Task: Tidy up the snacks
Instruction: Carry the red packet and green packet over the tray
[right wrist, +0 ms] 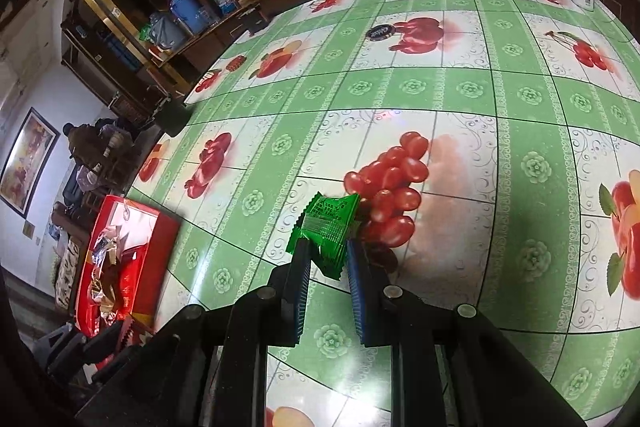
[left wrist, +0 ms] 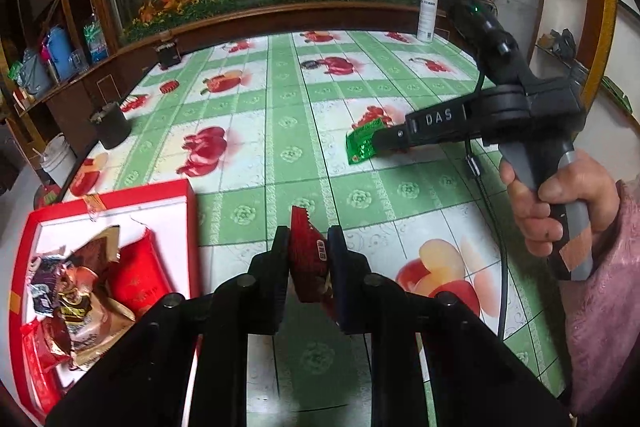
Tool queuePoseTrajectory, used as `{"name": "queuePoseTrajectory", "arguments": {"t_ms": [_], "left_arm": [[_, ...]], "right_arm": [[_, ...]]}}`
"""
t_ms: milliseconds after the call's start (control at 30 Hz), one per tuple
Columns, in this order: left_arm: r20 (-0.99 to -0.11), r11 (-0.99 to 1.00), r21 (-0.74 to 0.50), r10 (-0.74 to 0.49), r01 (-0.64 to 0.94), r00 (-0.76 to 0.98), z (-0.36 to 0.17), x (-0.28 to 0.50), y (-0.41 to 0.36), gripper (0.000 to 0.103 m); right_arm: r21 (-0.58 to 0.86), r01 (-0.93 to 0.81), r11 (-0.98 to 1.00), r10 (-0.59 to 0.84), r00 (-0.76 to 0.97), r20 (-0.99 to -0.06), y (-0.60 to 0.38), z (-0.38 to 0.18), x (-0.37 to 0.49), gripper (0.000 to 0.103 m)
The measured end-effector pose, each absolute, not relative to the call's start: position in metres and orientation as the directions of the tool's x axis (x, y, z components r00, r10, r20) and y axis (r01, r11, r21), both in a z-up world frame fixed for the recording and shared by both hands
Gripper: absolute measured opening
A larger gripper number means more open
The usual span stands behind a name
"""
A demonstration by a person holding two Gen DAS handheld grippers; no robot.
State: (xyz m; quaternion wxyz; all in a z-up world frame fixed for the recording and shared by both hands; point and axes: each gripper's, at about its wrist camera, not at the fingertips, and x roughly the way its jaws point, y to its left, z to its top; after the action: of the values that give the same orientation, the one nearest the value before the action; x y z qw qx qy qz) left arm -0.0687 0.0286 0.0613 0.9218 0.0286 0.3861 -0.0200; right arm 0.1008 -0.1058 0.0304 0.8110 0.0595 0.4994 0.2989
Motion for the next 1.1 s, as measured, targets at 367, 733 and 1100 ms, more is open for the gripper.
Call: {"name": "queuePoseTrajectory", "arguments": {"t_ms": [367, 733, 1100], "left_arm": [[-0.693, 1.0, 0.021, -0.001, 0.021, 0.721, 0.077, -0.076, 0.044, 0.016], [-0.66, 0.996, -0.014, 0.058, -0.09, 0.749, 0.095, -0.1, 0.095, 0.016], [-0.637, 0.962, 0.016, 0.221, -0.274, 0.738, 0.094, -0.14, 0.165, 0.016]], "right_arm": [[0.397, -0.477, 0.784, 0.58, 0.334, -0.743, -0.098, 0.044, 0.088, 0.019], [0.452, -0.559, 0.695, 0.681, 0.31, -0.663, -0.082, 0.061, 0.067, 0.019], [0.497, -0.716, 0.491, 0.818, 0.182, -0.546, -0.004, 0.073, -0.004, 0.018]]}}
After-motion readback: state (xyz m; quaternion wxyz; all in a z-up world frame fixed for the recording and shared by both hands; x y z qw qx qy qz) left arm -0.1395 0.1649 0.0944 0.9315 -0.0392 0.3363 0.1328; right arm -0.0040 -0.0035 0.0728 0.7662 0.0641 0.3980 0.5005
